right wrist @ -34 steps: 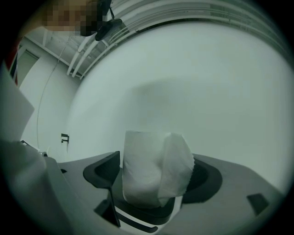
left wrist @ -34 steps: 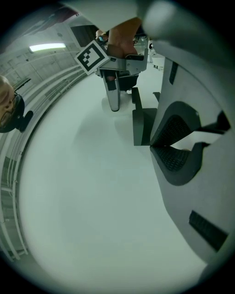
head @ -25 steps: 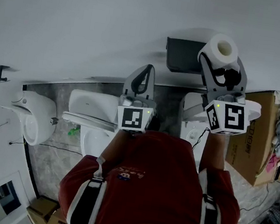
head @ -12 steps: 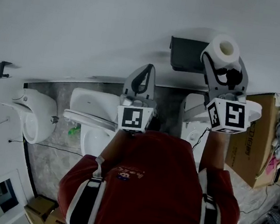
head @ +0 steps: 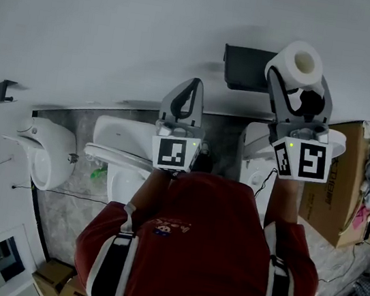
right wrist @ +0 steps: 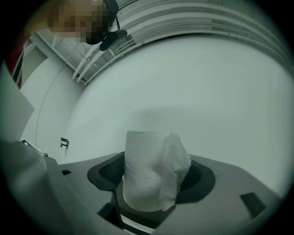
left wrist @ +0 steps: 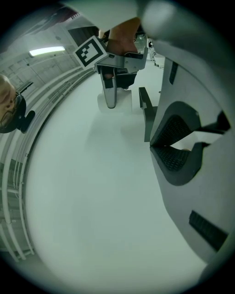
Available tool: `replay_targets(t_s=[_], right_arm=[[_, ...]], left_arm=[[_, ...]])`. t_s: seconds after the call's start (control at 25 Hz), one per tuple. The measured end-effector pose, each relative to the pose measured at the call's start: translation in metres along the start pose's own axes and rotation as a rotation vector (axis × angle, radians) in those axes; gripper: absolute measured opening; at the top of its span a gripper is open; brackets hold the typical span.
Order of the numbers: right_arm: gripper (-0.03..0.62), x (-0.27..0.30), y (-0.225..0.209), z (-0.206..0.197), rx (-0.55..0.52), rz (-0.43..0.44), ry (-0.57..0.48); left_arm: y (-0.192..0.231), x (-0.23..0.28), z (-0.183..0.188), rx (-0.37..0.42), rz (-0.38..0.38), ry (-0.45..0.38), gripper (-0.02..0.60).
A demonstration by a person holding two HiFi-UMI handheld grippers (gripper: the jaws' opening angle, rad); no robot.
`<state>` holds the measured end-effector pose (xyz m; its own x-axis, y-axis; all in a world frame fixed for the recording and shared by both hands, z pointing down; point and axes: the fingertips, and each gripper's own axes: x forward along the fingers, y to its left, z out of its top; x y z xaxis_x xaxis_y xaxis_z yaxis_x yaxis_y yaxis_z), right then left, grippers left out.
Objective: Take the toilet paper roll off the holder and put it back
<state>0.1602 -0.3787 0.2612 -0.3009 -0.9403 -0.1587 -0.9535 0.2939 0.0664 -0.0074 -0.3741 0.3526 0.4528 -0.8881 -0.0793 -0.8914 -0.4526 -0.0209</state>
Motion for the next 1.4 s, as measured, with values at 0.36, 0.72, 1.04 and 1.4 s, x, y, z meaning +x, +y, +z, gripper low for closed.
replay_targets(t_s=[0.36, 0.72, 1.04, 1.4], right_arm=[[0.331, -0.022, 0.015, 0.010, 0.032, 0.044, -0.029], [0.331, -0.047, 0.028, -0.010, 0.054, 0.071, 0.025], [0.331, -0.066, 0.041, -0.035, 0.106, 0.106, 0.074], [0.331, -0.075, 0.065, -0.083, 0.136, 0.180, 0.170]], left_arm=[[-0.010, -0.007, 0.006, 0.027, 0.001, -0.017, 0.015], [-0.020, -0.014, 0.002, 0.023, 0.012, -0.002, 0.015], [-0.029, -0.021, -0.007, 0.034, 0.023, 0.020, 0.015], [-0.031, -0.031, -0.011, 0.043, 0.044, 0.027, 0.015]])
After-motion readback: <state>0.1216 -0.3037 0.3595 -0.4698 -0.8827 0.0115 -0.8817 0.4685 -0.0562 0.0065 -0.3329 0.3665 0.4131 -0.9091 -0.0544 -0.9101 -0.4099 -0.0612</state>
